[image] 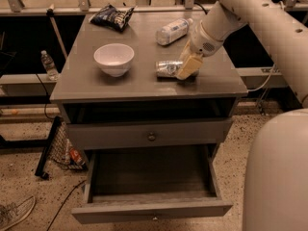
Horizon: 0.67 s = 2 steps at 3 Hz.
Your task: Place redbull can into middle drawer
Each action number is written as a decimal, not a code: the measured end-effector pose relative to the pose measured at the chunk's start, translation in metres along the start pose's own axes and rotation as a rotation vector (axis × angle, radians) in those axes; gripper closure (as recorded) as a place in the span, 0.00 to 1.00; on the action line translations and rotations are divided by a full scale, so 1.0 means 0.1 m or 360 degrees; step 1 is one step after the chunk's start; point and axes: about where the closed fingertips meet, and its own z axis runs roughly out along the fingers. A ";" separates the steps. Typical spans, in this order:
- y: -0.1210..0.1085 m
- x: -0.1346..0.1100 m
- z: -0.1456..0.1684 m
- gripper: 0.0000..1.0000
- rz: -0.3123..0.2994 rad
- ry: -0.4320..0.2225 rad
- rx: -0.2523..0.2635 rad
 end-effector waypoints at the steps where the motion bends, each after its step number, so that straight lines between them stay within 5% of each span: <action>1: 0.08 -0.09 -0.22 0.92 -0.0062 -0.0066 0.0012; 2: 0.17 -0.21 -0.51 1.00 -0.0133 -0.0147 0.0039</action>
Offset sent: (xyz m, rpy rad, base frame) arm -0.0472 -0.0118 0.0927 0.1200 -0.1219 0.1183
